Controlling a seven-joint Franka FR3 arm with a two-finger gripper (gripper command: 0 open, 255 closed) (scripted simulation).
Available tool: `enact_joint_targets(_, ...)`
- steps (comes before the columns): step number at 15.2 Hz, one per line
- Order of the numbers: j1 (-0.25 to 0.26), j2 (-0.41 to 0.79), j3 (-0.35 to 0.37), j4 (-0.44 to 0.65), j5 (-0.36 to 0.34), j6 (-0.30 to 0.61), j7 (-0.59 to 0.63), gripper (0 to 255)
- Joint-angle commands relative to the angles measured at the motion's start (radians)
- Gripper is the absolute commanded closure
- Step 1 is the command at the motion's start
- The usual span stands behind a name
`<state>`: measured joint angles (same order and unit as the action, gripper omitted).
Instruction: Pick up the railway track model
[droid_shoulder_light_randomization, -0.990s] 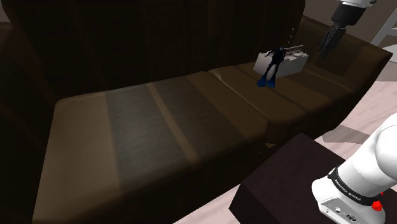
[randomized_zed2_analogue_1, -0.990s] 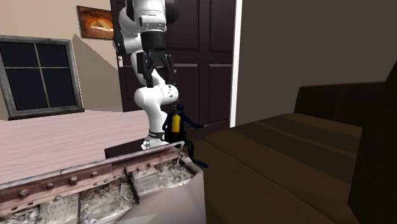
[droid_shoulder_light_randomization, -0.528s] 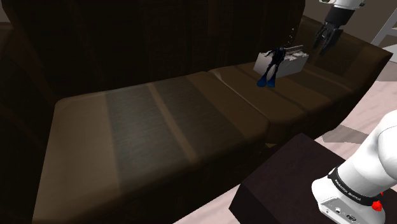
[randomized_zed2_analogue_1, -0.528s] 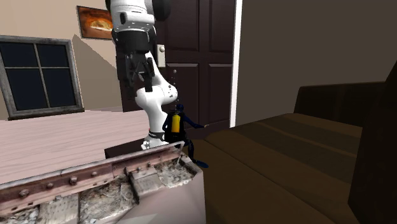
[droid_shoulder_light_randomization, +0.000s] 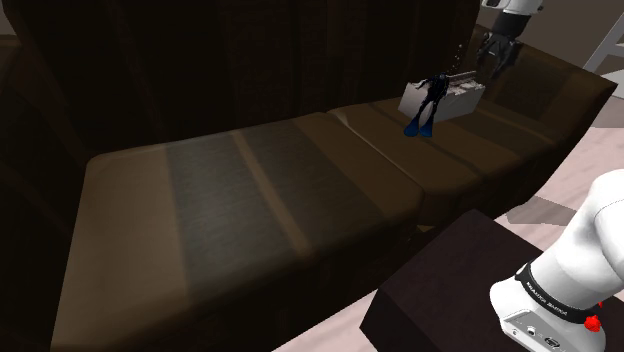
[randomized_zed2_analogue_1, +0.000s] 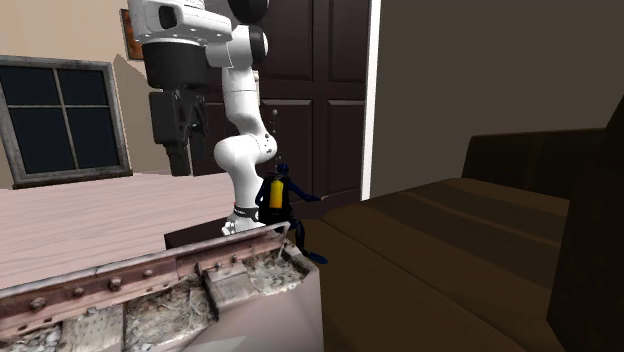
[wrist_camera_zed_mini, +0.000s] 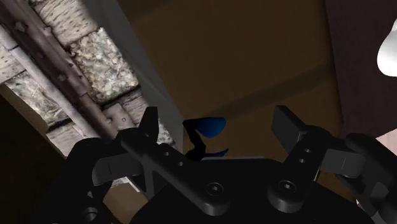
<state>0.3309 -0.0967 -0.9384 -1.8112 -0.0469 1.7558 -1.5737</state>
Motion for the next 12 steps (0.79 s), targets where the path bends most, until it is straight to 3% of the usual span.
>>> enact_joint_targets(1, -0.001, 0.149, -0.06, 0.09, 0.115, -0.004, -0.176, 0)
enact_joint_targets(5, -0.147, 0.417, -0.031, 0.304, 0.318, -0.065, -0.447, 0)
enact_joint_targets(10, -0.359, 0.664, 0.086, 0.63, 0.451, -0.169, -0.645, 0)
enact_joint_targets(12, -0.348, 0.659, 0.086, 0.593, 0.447, -0.138, -0.647, 0)
